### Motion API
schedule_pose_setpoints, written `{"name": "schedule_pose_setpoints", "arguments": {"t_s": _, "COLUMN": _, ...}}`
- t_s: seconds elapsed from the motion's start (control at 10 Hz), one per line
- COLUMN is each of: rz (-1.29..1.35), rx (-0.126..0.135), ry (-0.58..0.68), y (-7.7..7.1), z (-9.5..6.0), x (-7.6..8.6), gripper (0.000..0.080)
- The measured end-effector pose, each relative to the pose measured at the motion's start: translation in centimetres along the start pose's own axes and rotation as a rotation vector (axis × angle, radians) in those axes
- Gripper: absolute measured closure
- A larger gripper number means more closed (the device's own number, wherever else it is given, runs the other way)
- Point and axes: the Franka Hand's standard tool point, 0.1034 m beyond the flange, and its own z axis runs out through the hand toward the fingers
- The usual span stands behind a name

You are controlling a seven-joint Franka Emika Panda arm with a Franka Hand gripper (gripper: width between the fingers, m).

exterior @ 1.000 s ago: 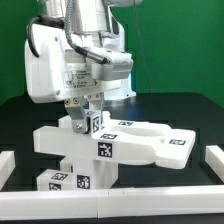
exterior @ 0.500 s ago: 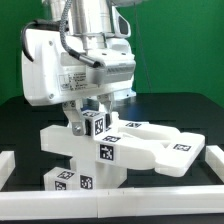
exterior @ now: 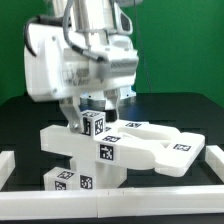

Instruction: Assemble chair

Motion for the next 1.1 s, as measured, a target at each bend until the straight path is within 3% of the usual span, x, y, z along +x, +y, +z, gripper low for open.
{"name": "schedule_pose_setpoints", "arguments": {"t_s": 0.2, "rz": -0.015, "rx": -0.012, "ry": -0.044, "y": 0.2, "z": -2.7, "x": -2.0, "gripper": 0.0150}}
{"name": "schedule_pose_setpoints", "arguments": {"t_s": 0.7, "rz": -0.019, "rx": -0.016, "ry": -0.036, "y": 0.4, "z": -2.1, "x": -1.9, "gripper": 0.0150}}
{"name": "schedule_pose_setpoints", "arguments": {"t_s": 1.0, "rz": -0.065, "rx": -0.017, "ry": -0.074, "y": 1.5, "z": -4.1, "x": -5.2, "gripper": 0.0150}}
{"name": "schedule_pose_setpoints", "arguments": {"t_s": 1.1, "rz": -0.080, "rx": -0.041, "ry": -0.085, "y": 2.2, "z": -4.5, "x": -6.2, "gripper": 0.0150}}
